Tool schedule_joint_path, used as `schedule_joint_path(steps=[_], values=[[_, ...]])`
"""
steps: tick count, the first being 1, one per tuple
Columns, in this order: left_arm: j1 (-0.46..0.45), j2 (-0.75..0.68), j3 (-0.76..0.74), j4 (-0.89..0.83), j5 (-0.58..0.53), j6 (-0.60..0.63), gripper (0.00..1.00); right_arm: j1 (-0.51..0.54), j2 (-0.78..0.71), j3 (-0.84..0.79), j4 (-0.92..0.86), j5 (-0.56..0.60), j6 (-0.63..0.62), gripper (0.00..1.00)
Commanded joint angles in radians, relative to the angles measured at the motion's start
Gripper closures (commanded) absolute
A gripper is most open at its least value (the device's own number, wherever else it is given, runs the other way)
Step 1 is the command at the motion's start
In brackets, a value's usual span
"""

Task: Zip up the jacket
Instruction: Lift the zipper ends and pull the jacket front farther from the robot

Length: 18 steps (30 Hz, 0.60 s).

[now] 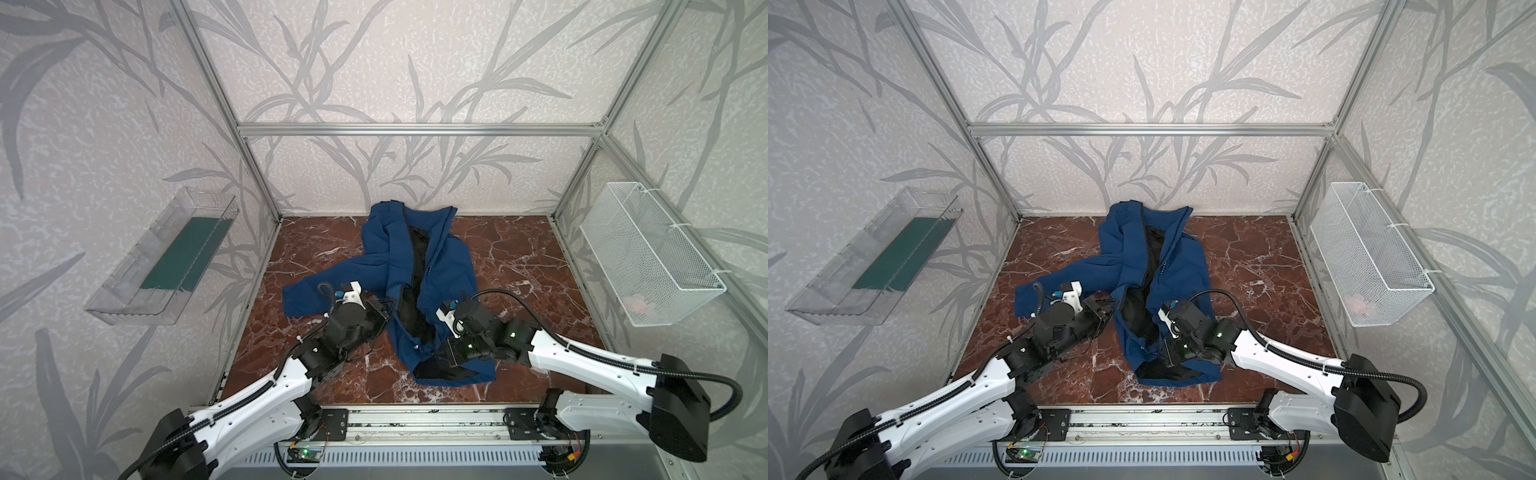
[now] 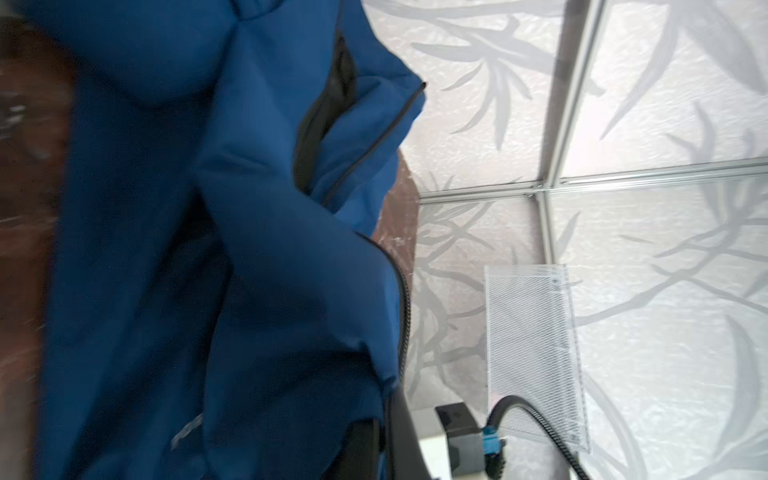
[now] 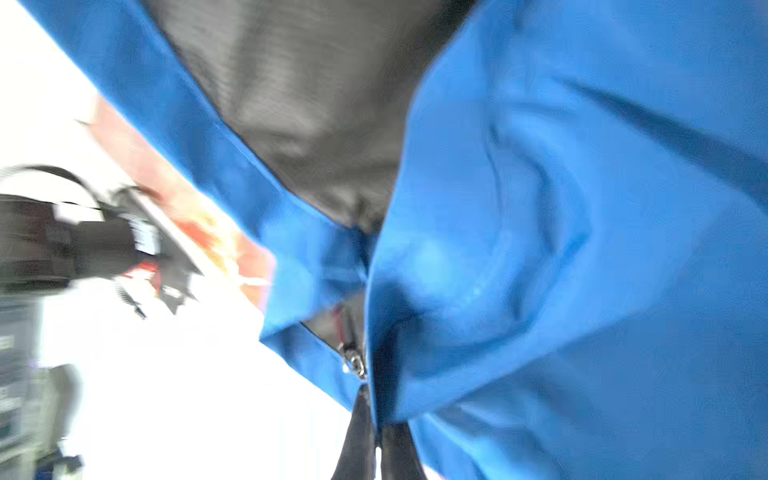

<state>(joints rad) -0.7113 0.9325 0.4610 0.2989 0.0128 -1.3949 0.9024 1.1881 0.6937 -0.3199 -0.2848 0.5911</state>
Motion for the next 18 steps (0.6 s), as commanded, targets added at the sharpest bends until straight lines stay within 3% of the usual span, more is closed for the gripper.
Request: schedule_joint_path(steps=[1, 3, 5, 8, 14, 18], values=[[0.061, 0.11, 0.015, 0.35, 0.218, 0.032, 1.0, -0.024, -0.032, 0.009, 0.264, -0.015, -0.056, 1.0], [0.076, 0.163, 0.076, 0.368, 0.311, 0.092, 1.0, -0.024, -0.041, 0.008, 0.298, 0.068, -0.118, 1.0], [0.08, 0.198, 0.101, 0.436, 0.344, 0.121, 1.0, -0.027, -0.039, -0.04, 0.438, 0.149, -0.15, 1.0], [0.105, 0.223, 0.151, 0.439, 0.397, 0.141, 1.0, -0.029, -0.038, -0.07, 0.646, 0.174, -0.203, 1.0], [0.124, 0.146, 0.248, 0.271, 0.342, 0.286, 1.0, -0.029, -0.03, -0.038, 0.847, 0.176, -0.361, 1.0], [0.181, 0.149, 0.308, 0.272, 0.362, 0.287, 1.0, -0.03, -0.039, -0.005, 0.909, 0.202, -0.475, 1.0]])
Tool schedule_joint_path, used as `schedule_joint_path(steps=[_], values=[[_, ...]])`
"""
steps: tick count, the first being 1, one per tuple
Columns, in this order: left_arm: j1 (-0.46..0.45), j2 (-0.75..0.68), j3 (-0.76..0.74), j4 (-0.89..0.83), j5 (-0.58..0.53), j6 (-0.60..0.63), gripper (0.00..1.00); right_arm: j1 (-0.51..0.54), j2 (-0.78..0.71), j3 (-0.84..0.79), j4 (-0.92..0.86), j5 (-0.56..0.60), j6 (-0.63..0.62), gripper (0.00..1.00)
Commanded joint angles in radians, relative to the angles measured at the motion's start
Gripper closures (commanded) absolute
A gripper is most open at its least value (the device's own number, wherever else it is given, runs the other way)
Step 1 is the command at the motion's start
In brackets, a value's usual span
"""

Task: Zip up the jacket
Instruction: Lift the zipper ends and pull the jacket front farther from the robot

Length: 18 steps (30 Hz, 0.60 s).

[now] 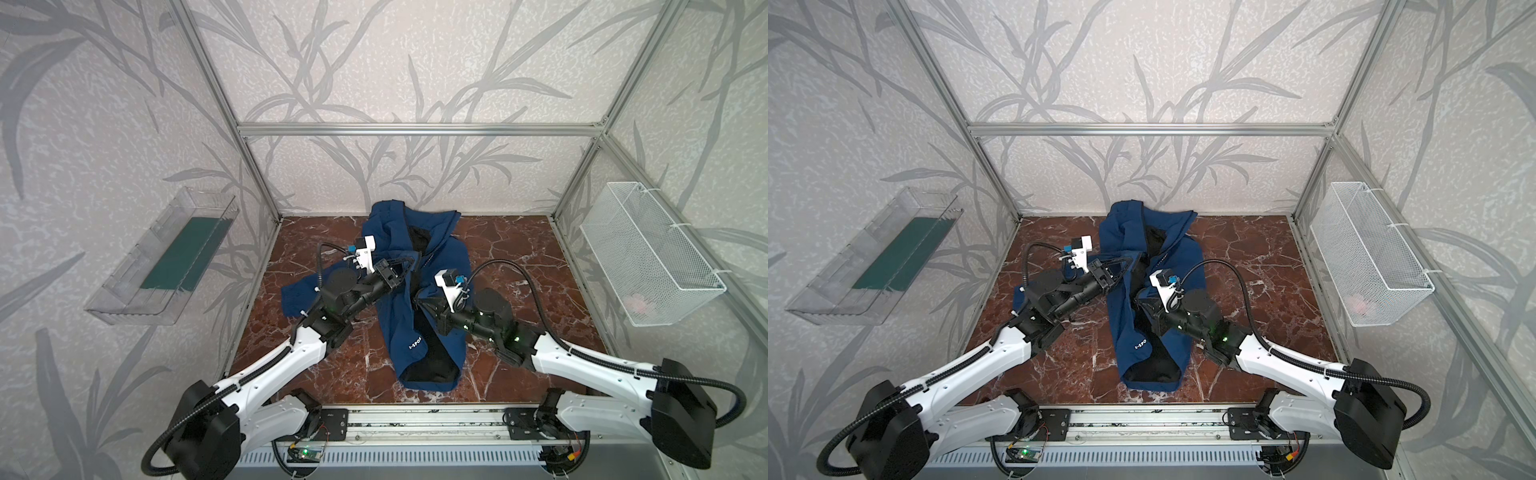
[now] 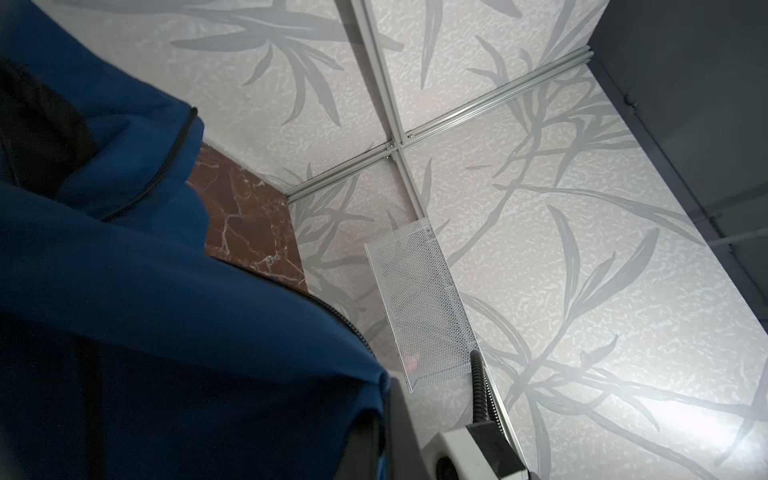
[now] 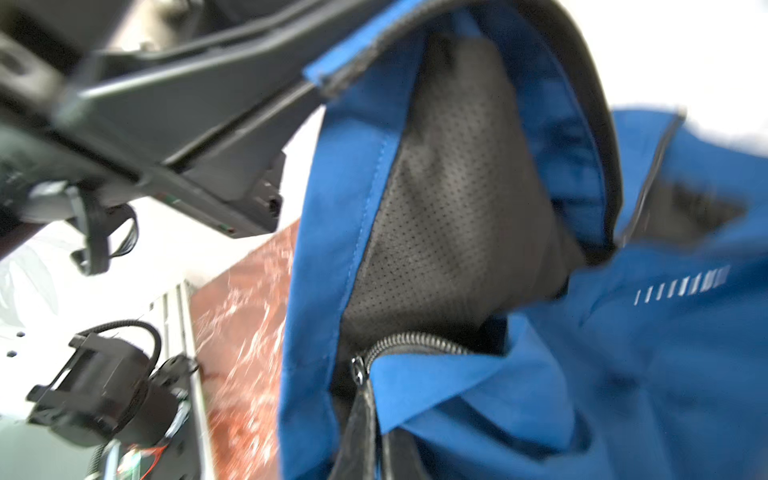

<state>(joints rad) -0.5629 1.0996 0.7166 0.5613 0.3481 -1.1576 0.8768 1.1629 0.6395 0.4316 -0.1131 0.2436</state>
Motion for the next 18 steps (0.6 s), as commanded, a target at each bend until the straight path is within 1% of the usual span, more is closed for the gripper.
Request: schedule_joint_path(steps=[1, 3, 5, 7, 8, 10, 12, 14, 15, 18], values=[[0.05, -0.008, 0.057, 0.041, 0.036, 0.034, 1.0, -0.004, -0.019, 0.068, 0.146, 0.032, -0.18, 1.0], [0.066, 0.014, 0.043, 0.14, 0.026, 0.014, 1.0, -0.004, -0.028, 0.105, 0.108, 0.067, -0.278, 1.0], [0.066, 0.056, 0.015, 0.303, 0.007, 0.013, 1.0, -0.005, -0.032, 0.136, 0.088, 0.159, -0.323, 1.0], [0.066, 0.106, -0.01, 0.49, -0.012, -0.002, 1.0, -0.014, -0.04, 0.128, 0.136, 0.173, -0.351, 1.0], [0.066, 0.134, -0.017, 0.582, -0.015, -0.011, 1.0, -0.025, -0.044, 0.116, 0.172, 0.14, -0.361, 1.0], [0.065, 0.183, -0.019, 0.735, -0.01, -0.014, 1.0, -0.052, -0.052, 0.09, 0.233, 0.023, -0.405, 1.0], [0.065, 0.224, -0.015, 0.831, -0.006, -0.032, 1.0, -0.069, -0.055, 0.071, 0.283, 0.001, -0.392, 1.0], [0.064, 0.238, -0.018, 0.851, -0.004, -0.034, 1.0, -0.105, -0.047, 0.053, 0.362, -0.065, -0.341, 1.0], [0.062, 0.233, -0.019, 0.851, 0.005, -0.017, 1.0, -0.116, -0.044, 0.047, 0.386, -0.078, -0.318, 1.0], [0.058, 0.204, -0.024, 0.851, 0.05, 0.097, 1.0, -0.158, -0.028, 0.047, 0.435, -0.114, -0.294, 1.0]])
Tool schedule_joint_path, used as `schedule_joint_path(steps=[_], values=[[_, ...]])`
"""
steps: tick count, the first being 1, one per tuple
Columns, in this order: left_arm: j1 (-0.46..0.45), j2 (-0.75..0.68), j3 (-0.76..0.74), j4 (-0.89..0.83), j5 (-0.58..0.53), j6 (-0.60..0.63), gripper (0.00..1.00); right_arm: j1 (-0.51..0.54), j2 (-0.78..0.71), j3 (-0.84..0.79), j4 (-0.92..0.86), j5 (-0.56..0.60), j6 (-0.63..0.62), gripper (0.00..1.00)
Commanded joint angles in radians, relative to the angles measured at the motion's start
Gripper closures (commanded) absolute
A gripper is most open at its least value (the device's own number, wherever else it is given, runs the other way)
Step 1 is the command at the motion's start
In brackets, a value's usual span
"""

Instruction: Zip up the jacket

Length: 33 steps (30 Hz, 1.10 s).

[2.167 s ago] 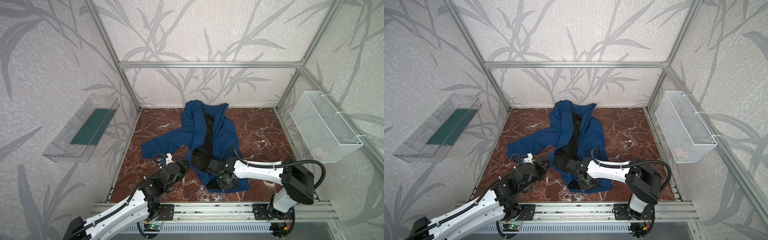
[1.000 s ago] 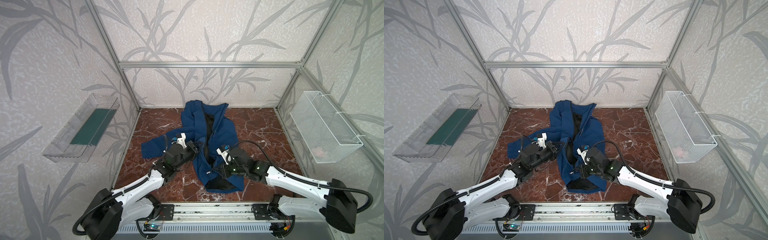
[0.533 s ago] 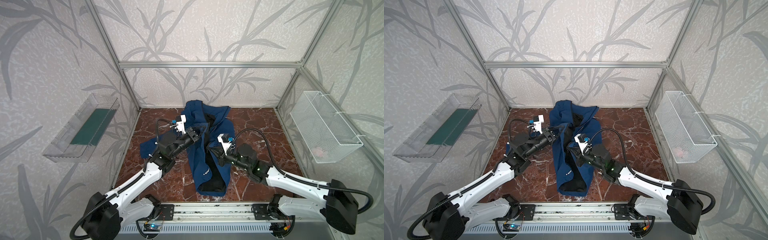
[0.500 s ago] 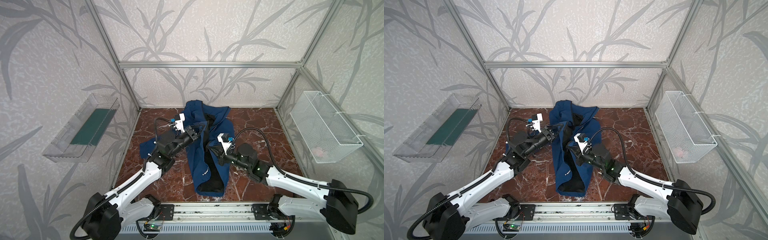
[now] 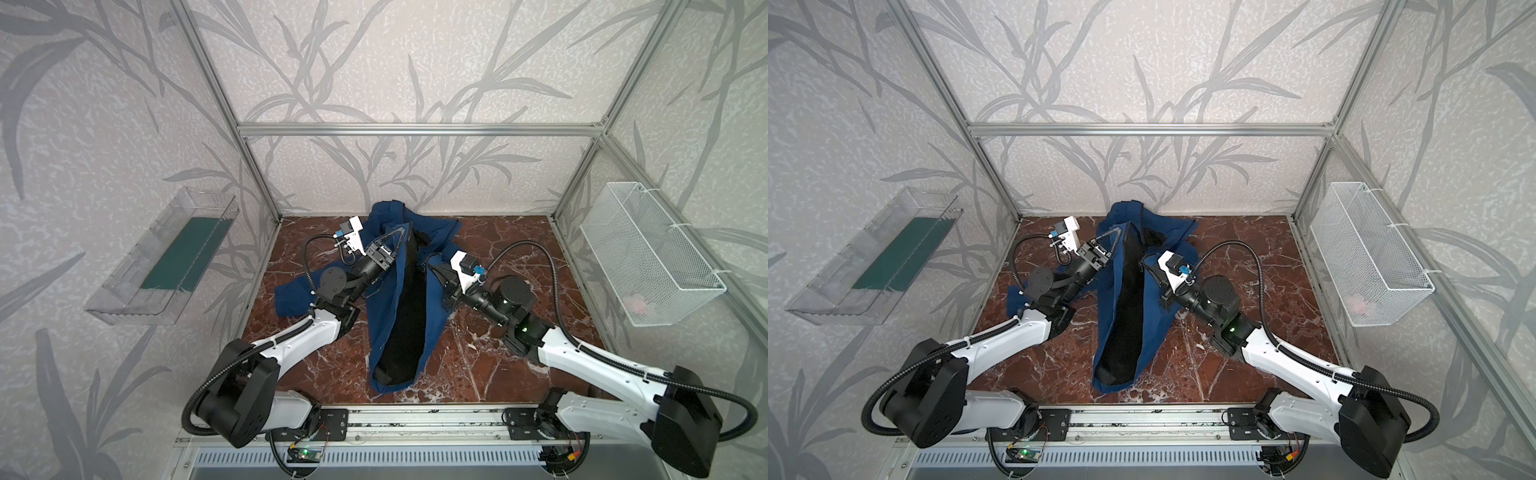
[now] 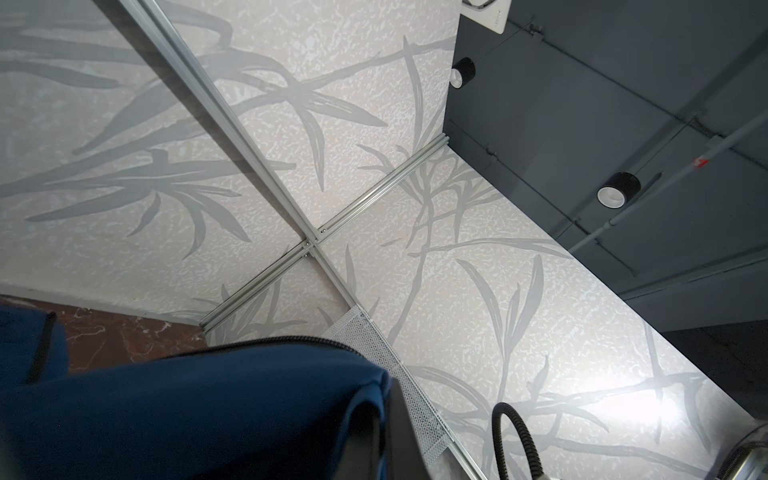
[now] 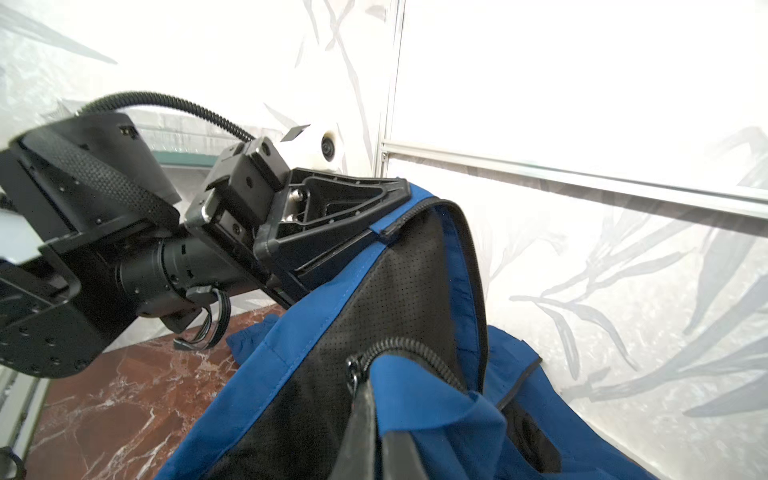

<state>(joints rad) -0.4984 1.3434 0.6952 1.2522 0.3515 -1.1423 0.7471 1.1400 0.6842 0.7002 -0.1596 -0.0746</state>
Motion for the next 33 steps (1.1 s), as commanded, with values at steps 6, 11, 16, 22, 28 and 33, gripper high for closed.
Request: schedule_joint_path(steps=[6, 11, 16, 22, 28, 33], values=[[-0.008, -0.023, 0.049, 0.161, 0.104, 0.172, 1.0, -0.175, 0.077, 0.101, 0.224, -0.269, 0.14, 1.0], [-0.026, -0.04, 0.058, 0.16, 0.093, 0.364, 1.0, -0.187, 0.116, 0.201, 0.168, -0.373, 0.209, 1.0], [-0.028, -0.05, 0.072, 0.16, 0.021, 0.47, 1.0, -0.187, 0.124, 0.21, 0.214, -0.402, 0.254, 1.0], [-0.029, -0.027, 0.117, 0.16, -0.009, 0.469, 1.0, -0.187, 0.146, 0.252, 0.236, -0.477, 0.288, 1.0], [-0.032, -0.003, 0.151, 0.159, 0.032, 0.458, 1.0, -0.187, 0.173, 0.271, 0.261, -0.504, 0.348, 1.0], [-0.047, -0.018, 0.135, 0.16, 0.059, 0.522, 1.0, -0.181, 0.198, 0.279, 0.3, -0.48, 0.448, 1.0]])
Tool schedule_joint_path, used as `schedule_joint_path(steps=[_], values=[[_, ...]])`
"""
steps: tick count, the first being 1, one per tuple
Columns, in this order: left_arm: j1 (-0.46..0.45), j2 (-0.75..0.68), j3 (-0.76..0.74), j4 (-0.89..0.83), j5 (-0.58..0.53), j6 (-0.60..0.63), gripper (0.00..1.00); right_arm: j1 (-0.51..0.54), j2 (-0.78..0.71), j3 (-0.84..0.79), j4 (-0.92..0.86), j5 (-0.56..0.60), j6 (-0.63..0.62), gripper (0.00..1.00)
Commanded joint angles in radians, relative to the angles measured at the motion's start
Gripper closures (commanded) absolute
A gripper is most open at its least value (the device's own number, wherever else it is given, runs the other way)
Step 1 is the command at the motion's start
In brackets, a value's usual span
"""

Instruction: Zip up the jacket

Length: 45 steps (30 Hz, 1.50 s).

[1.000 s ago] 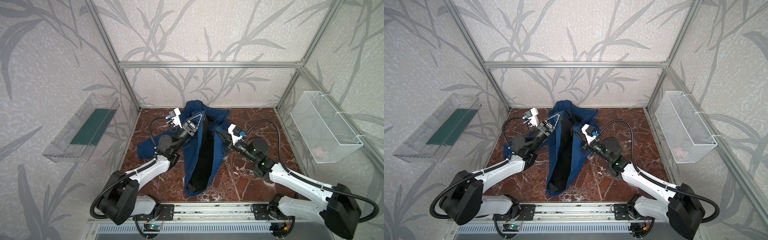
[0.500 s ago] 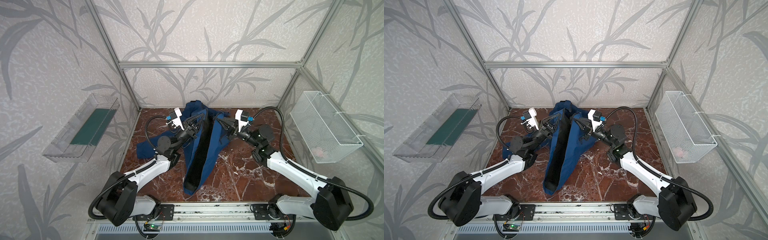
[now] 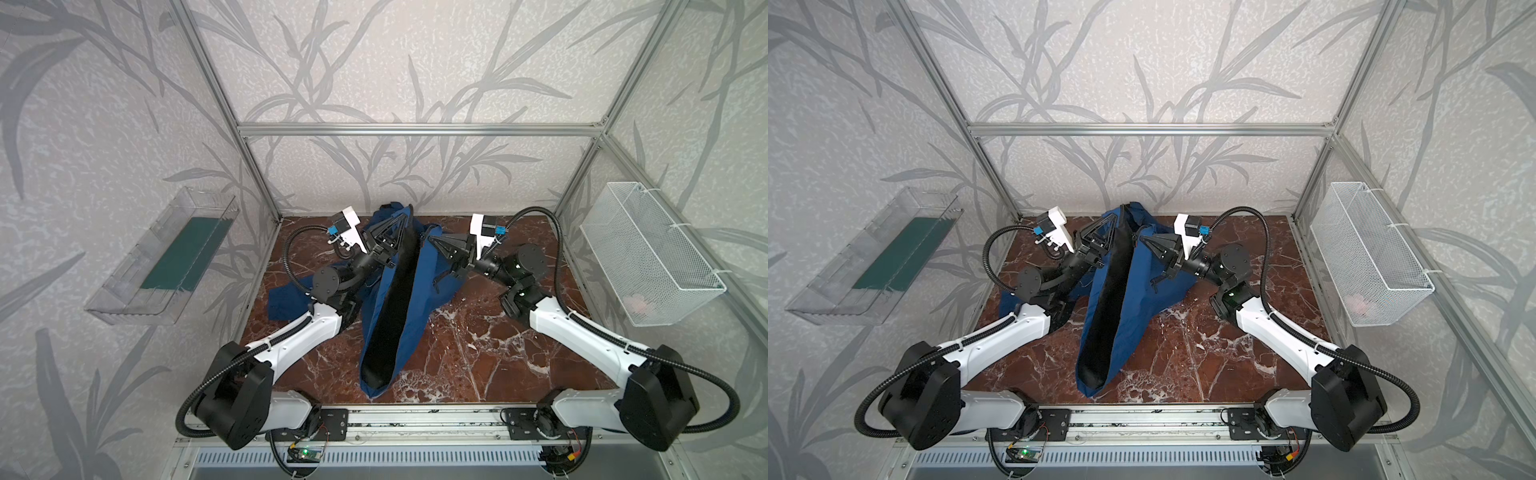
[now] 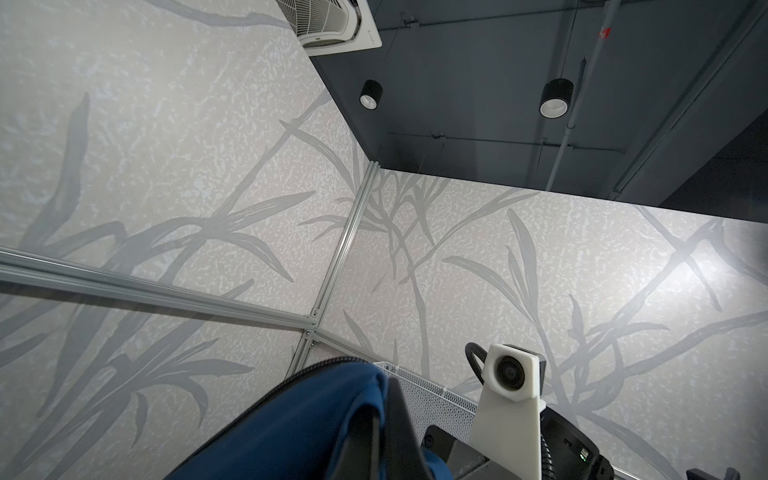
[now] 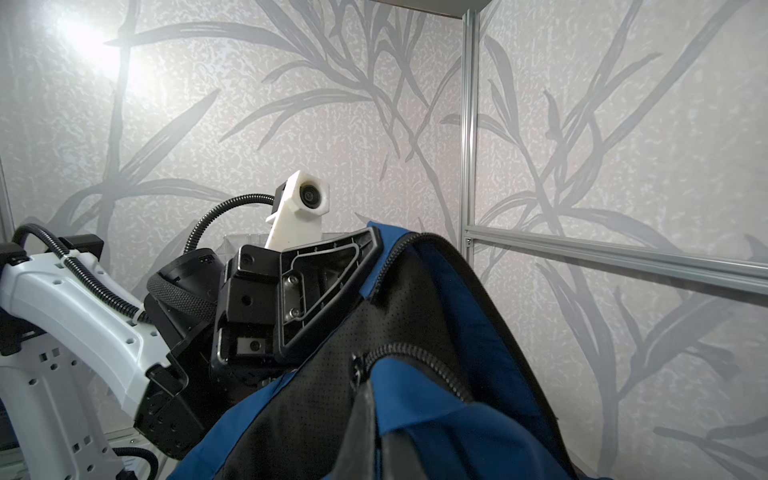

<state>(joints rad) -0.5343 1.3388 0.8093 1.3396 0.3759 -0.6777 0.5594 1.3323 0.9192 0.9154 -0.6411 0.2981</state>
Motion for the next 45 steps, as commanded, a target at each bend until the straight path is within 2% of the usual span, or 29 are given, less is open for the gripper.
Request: schedule_joint_path(steps=[1, 5, 13, 25, 45], values=[[-0.014, -0.015, 0.019, 0.073, 0.033, 0.068, 1.0, 0.014, 0.007, 0.047, 0.094, 0.0, 0.079, 1.0], [-0.017, -0.013, 0.026, 0.073, 0.032, 0.066, 1.0, 0.037, 0.004, 0.052, 0.084, 0.011, 0.047, 1.0], [-0.03, -0.004, 0.019, 0.073, 0.016, 0.069, 1.0, 0.043, -0.001, 0.055, 0.111, 0.015, 0.071, 1.0], [-0.049, -0.005, 0.028, 0.073, 0.0, -0.025, 1.0, 0.045, 0.009, 0.047, 0.151, 0.029, 0.07, 1.0], [-0.067, 0.0, 0.056, 0.073, -0.069, -0.073, 1.0, 0.044, 0.001, 0.026, 0.131, 0.031, 0.081, 1.0]])
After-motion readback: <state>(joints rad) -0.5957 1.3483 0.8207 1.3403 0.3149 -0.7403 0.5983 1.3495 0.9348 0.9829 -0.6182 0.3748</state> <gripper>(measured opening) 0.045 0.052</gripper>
